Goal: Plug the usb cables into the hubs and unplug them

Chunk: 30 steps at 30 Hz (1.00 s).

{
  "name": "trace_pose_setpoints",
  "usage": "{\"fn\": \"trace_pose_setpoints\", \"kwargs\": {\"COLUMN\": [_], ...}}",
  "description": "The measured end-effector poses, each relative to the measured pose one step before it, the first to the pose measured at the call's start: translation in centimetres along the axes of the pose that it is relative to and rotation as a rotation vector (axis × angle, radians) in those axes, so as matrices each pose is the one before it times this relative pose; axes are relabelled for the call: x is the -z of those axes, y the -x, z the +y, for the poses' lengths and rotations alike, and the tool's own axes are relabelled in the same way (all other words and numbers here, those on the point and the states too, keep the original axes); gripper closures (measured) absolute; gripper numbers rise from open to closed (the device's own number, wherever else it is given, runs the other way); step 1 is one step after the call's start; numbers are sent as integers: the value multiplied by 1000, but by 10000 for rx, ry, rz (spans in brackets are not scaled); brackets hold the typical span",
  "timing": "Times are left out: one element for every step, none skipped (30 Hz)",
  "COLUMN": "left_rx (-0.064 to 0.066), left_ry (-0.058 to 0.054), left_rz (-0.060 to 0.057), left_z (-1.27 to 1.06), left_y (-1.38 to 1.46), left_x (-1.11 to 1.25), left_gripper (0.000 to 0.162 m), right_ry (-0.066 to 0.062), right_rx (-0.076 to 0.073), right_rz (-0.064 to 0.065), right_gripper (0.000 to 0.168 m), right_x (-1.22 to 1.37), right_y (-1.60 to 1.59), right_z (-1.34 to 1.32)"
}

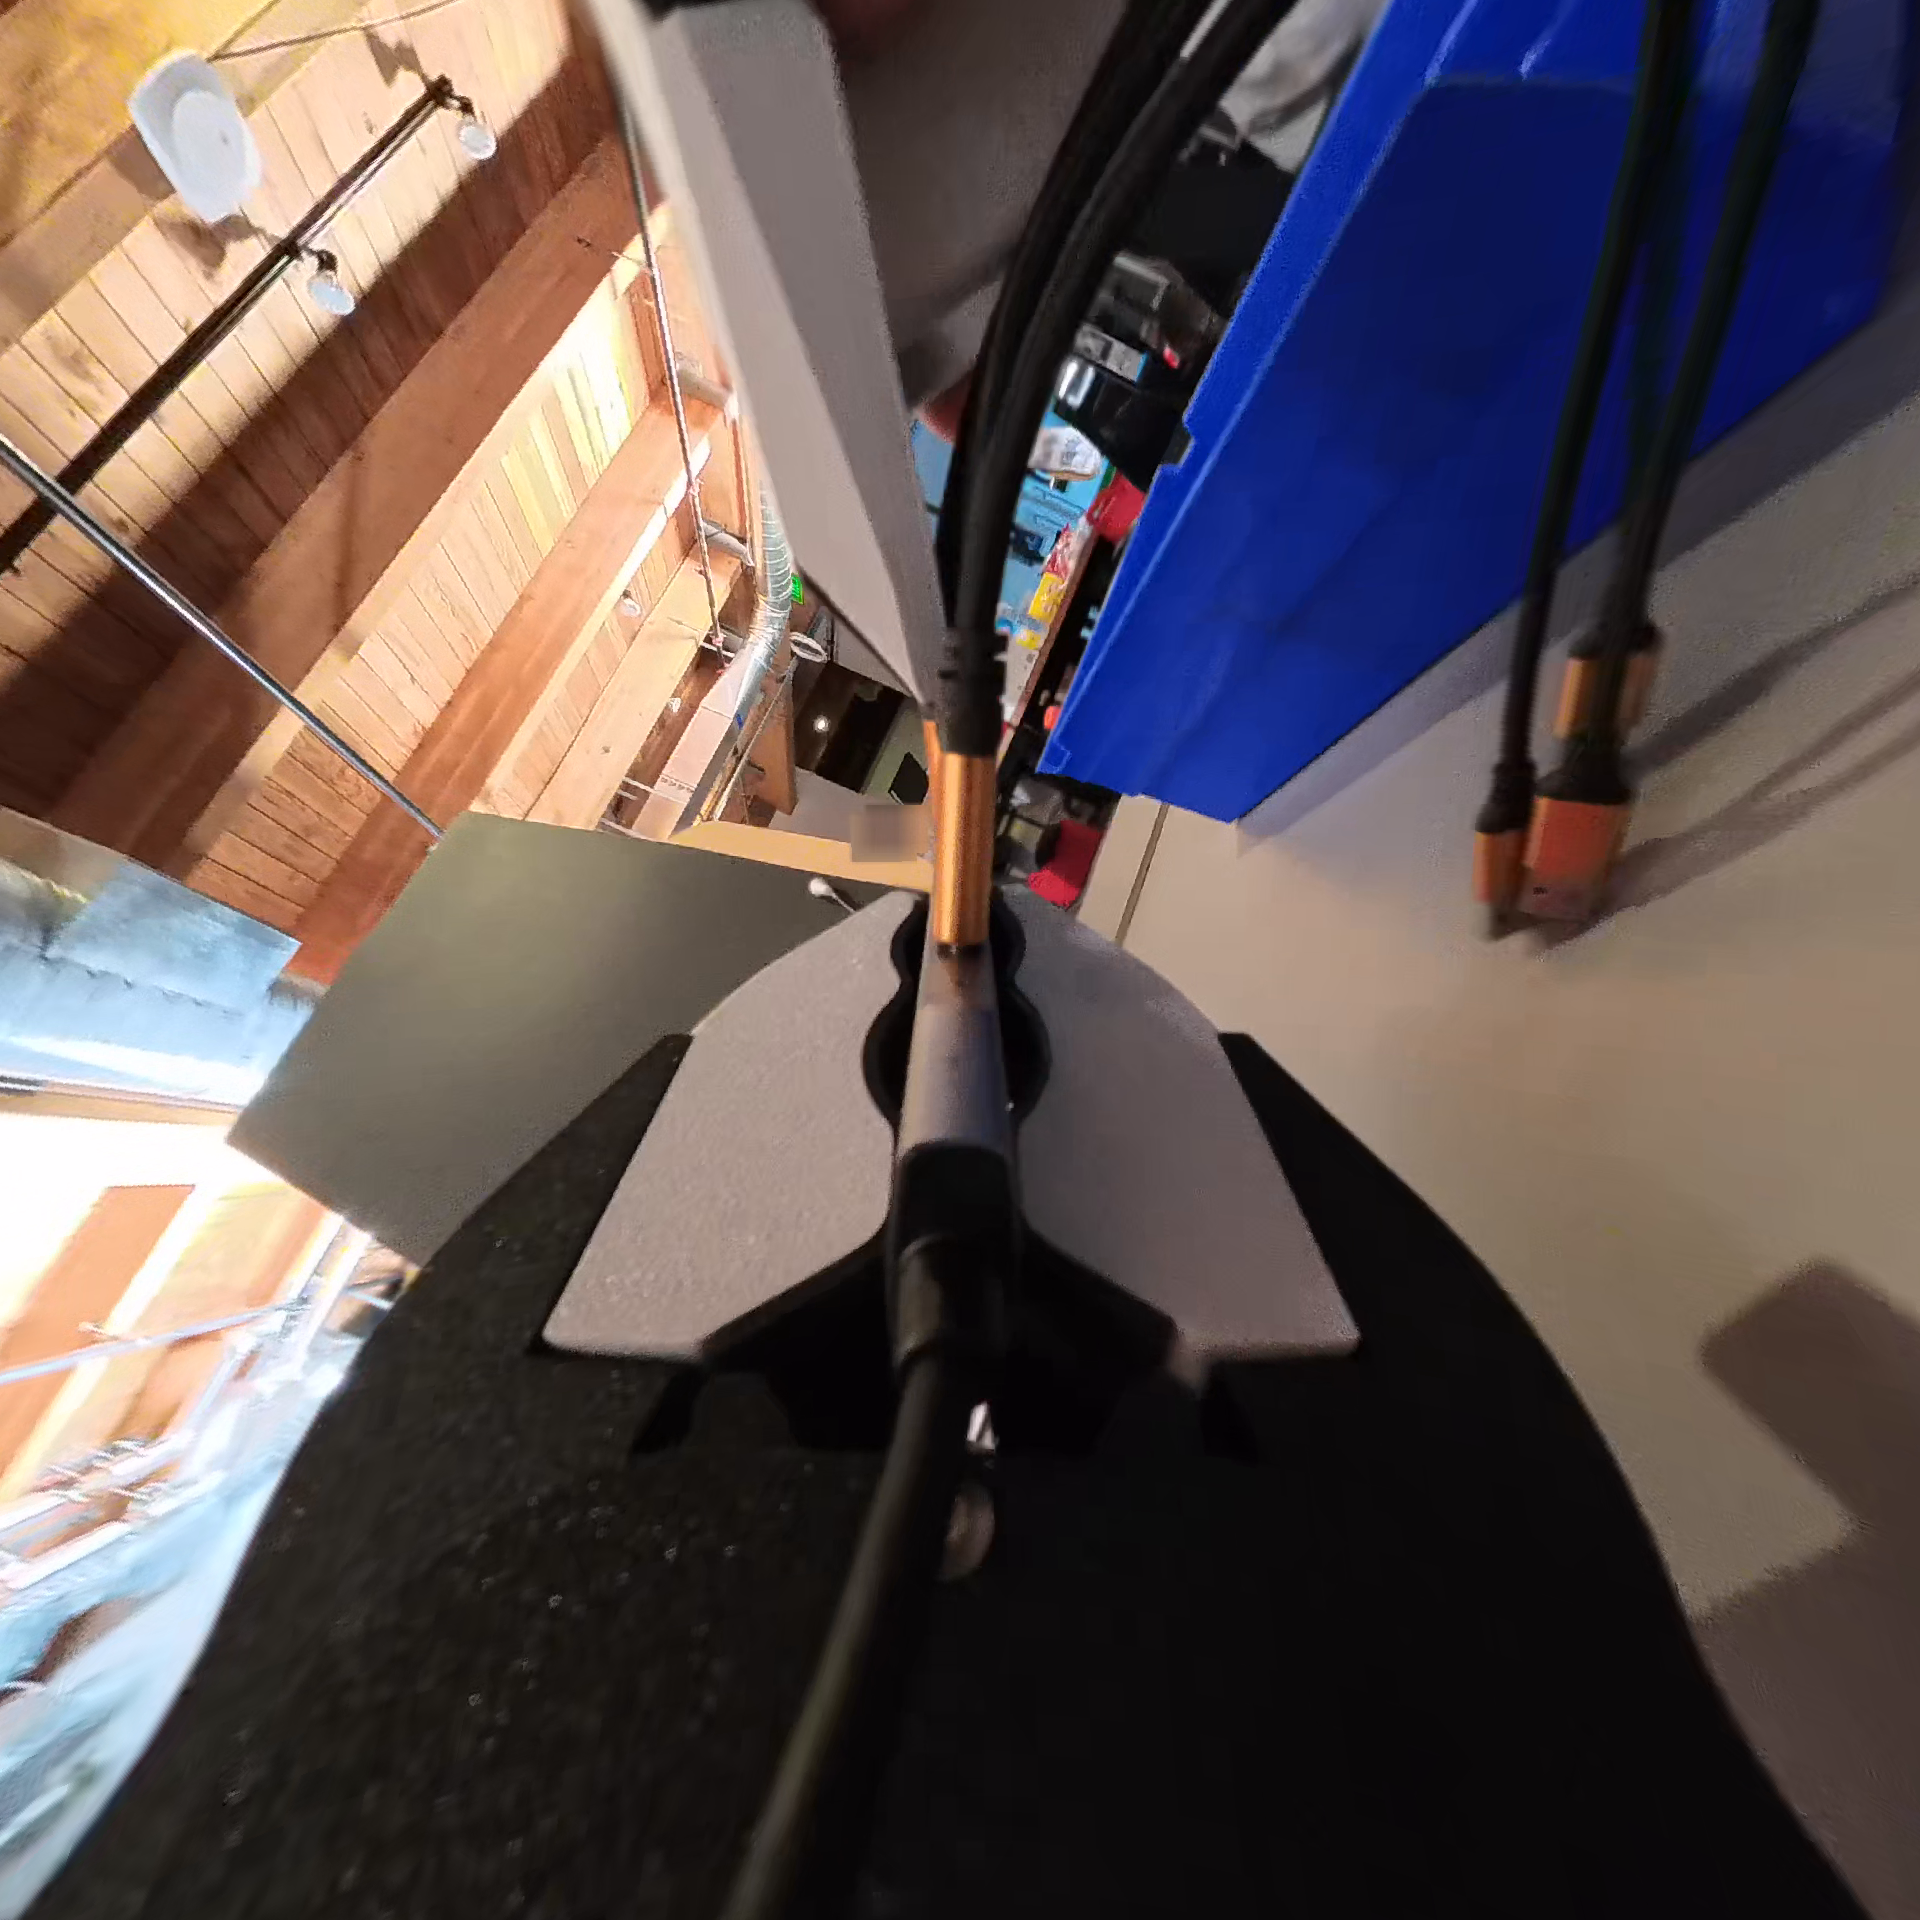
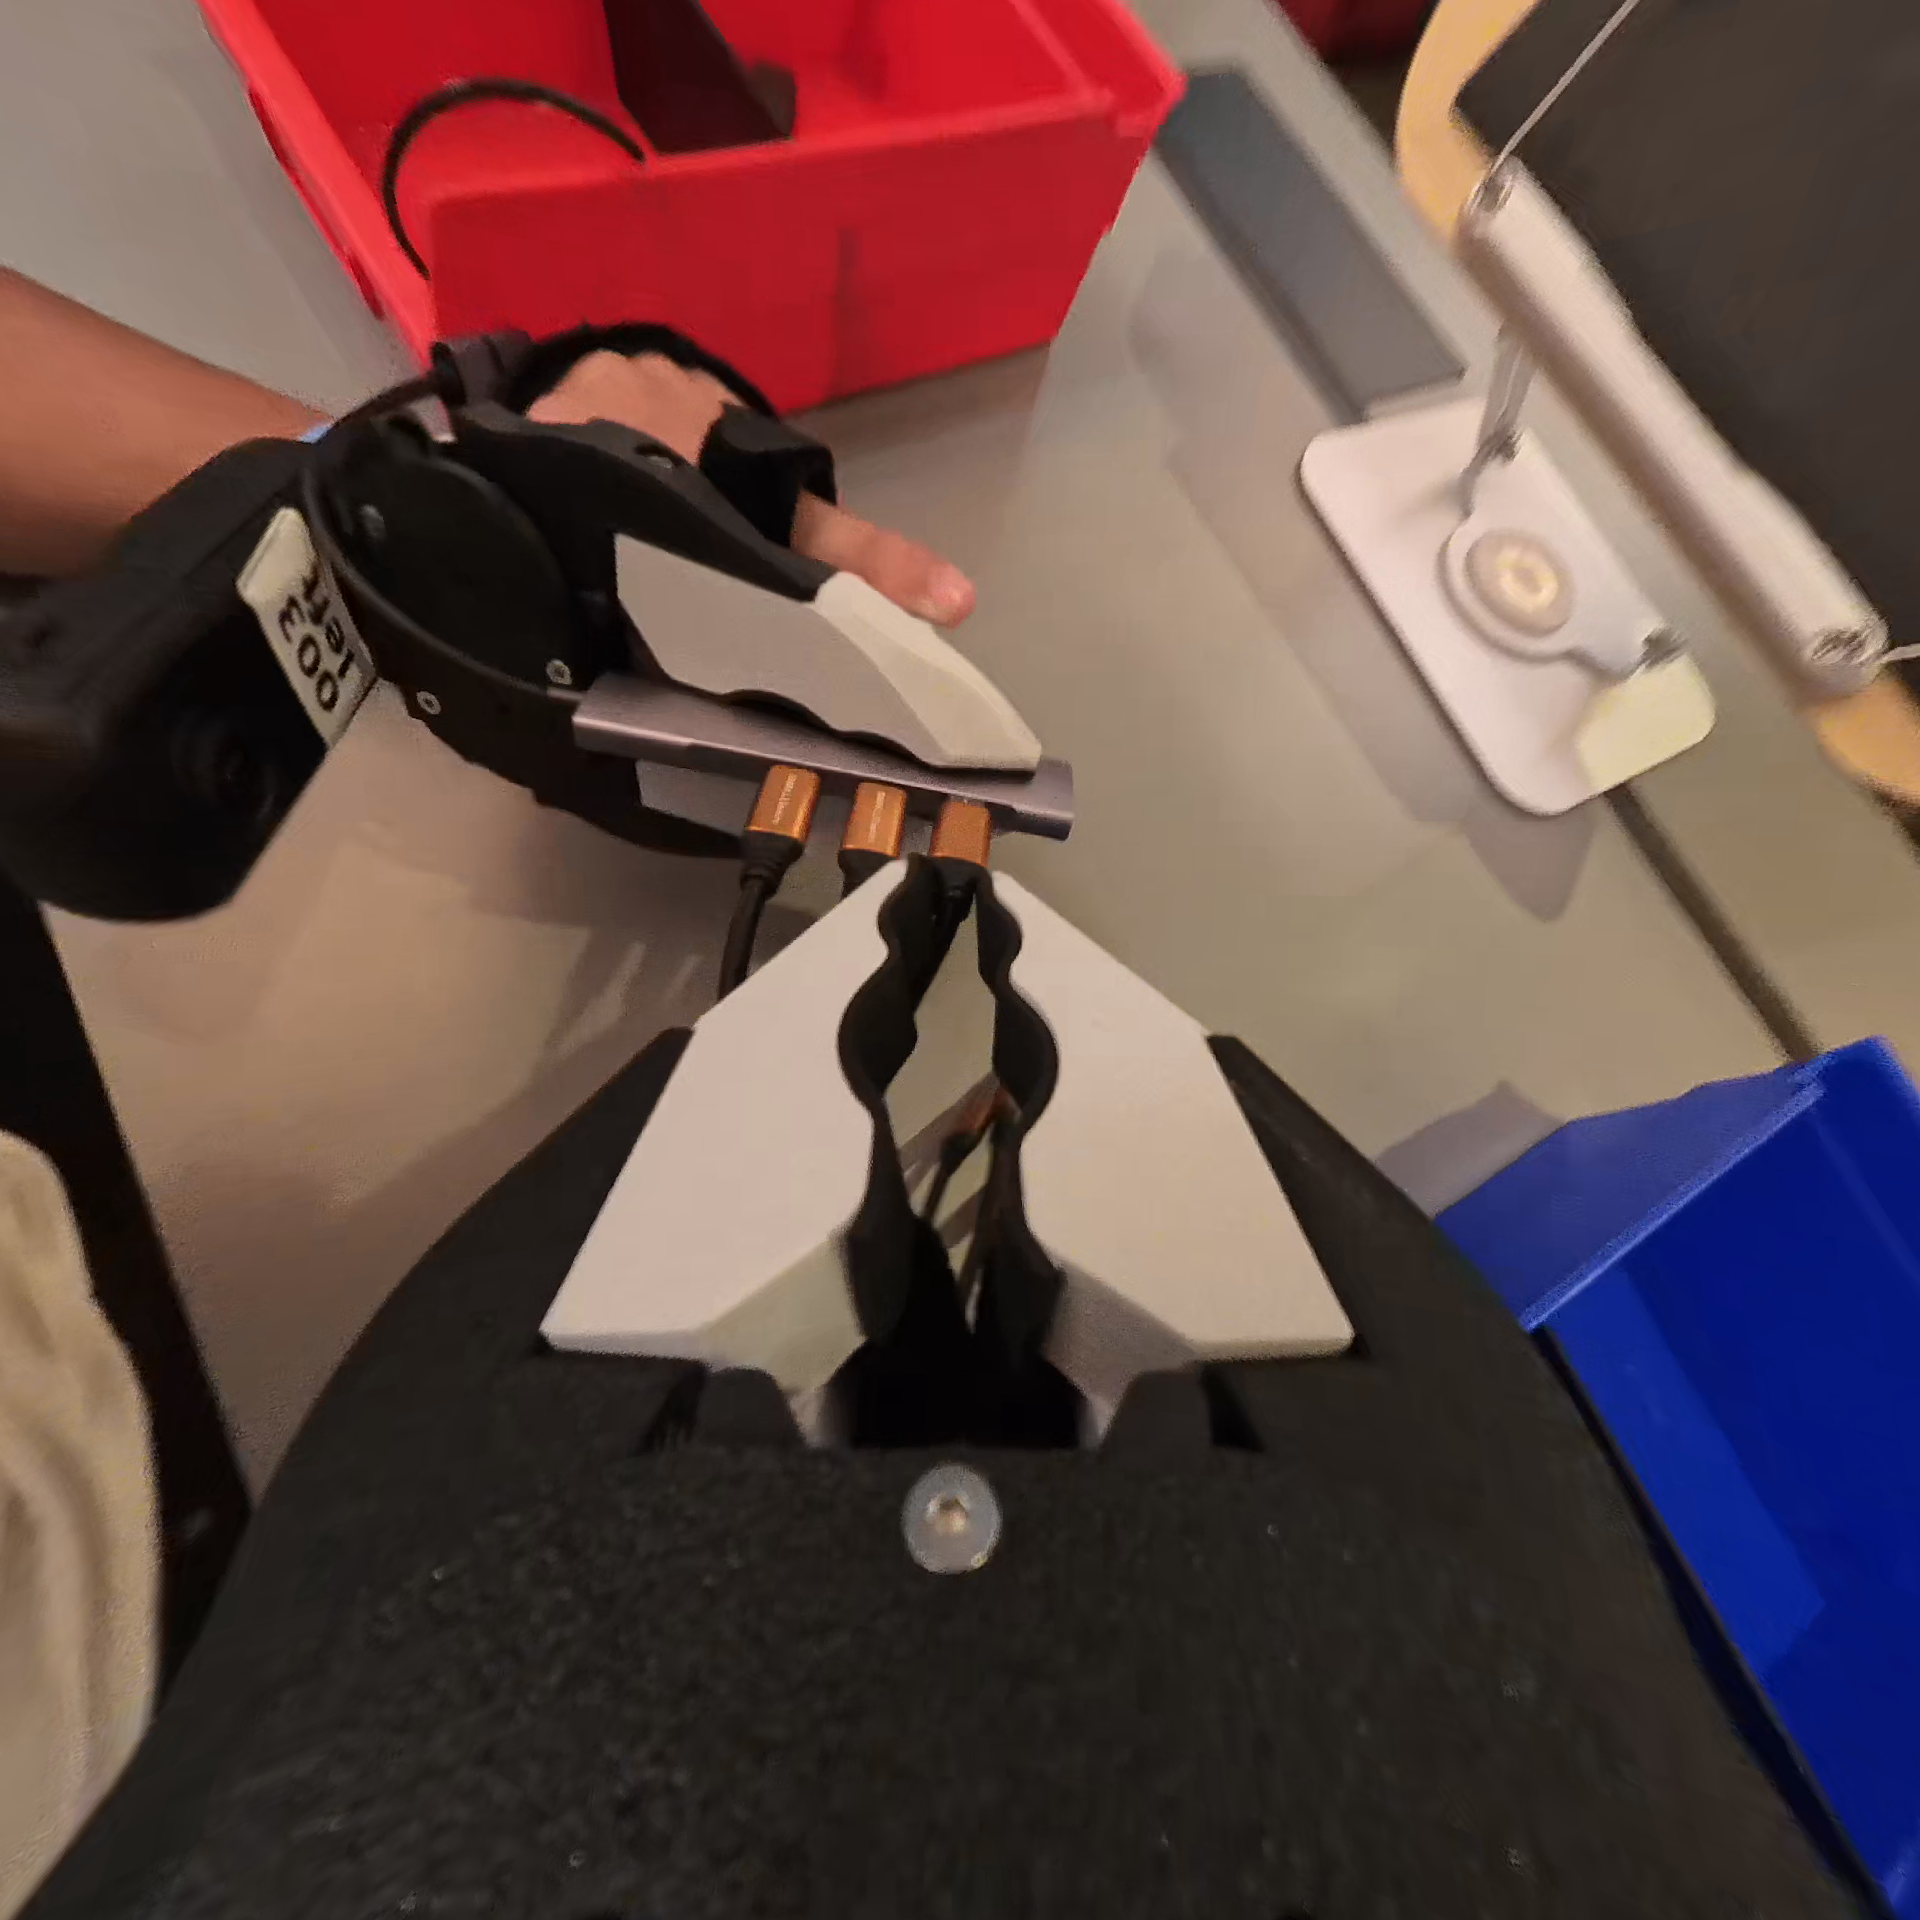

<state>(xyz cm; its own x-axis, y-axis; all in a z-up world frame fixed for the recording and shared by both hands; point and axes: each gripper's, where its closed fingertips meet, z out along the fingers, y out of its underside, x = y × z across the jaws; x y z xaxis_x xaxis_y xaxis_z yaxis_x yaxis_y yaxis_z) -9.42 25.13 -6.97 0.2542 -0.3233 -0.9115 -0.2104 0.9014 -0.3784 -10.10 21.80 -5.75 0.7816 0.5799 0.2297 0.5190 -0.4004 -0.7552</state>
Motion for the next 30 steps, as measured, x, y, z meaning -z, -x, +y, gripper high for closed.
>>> {"fn": "trace_pose_setpoints", "kwargs": {"left_rx": [497,347,33,-42,35,64,2,23,102,78,-3,-3,59,58,-25,-64,9,64,13,-41,22,140,86,-49,-69,-25,83,177,65,-71], "left_ry": [-70,-29,-5,2,27,26,8,22,18,17,31,46,40,20,-5,-48,-60,-51,-84,-105,-106,-67,-29,13,26,9,49,66,39,64], "left_rz": [64,22,-37,21,39,11,-11,31,47,46,4,-10,26,28,-6,-36,10,81,62,-18,-21,19,-25,-16,34,-36,-48,37,-27,-109], "left_z": [-112,-72,-42,-38,-14,-21,-39,10,42,35,44,61,47,32,-19,-118,-170,-143,-148,-191,-223,-235,-220,-184,-119,-98,-84,-42,28,56], "left_y": [108,120,89,-89,-156,-95,6,8,-27,-66,-21,17,-27,-31,0,19,-18,-111,-107,-2,58,-3,-14,-18,-61,41,104,37,100,159], "left_x": [9,15,16,-7,-34,-24,-15,-19,-20,-14,-27,-31,-15,1,26,71,70,42,47,75,74,60,64,67,15,29,31,0,2,18], "left_gripper": [152,152,152,152,152,152,152,152,152,152,152,152,152,152,152,152,152,153,152,152,152,153,153,153,153,153,153,153,153,153], "right_ry": [-460,-259,-134,-88,-35,-140,-99,-79,-85,-47,-62,-65,-51,-29,-18,-63,-10,70,58,-11,-8,3,-2,116,184,122,48,12,-53,-75], "right_rx": [245,78,-65,-195,-279,-232,-193,-81,-33,-47,-52,-88,-102,-132,-116,-37,-14,-3,101,158,45,-74,-111,11,102,87,60,4,-81,-114], "right_rz": [209,155,61,0,-57,-81,-64,-4,12,-8,-2,-5,-32,-52,-95,-136,-92,-71,-19,-30,-80,-150,-220,-153,-91,-56,-31,51,-11,45], "right_gripper": [162,162,162,161,161,161,160,160,160,160,160,160,160,160,160,159,159,159,160,160,160,160,160,160,160,160,160,160,160,160], "right_x": [128,42,7,9,-30,25,12,-35,-24,-19,-29,-42,-33,-28,-7,68,98,111,130,150,163,161,142,100,108,39,-21,-13,-33,-47], "right_y": [9,36,52,25,-2,-13,5,-16,-19,-14,-40,-53,-29,1,68,138,99,80,52,77,83,73,117,72,63,77,76,-80,-16,-64], "right_z": [-275,39,154,148,155,-39,1,26,-9,25,9,5,4,29,45,-39,-10,53,-8,-131,-182,-170,-169,12,91,18,-71,-44,-97,-117]}}
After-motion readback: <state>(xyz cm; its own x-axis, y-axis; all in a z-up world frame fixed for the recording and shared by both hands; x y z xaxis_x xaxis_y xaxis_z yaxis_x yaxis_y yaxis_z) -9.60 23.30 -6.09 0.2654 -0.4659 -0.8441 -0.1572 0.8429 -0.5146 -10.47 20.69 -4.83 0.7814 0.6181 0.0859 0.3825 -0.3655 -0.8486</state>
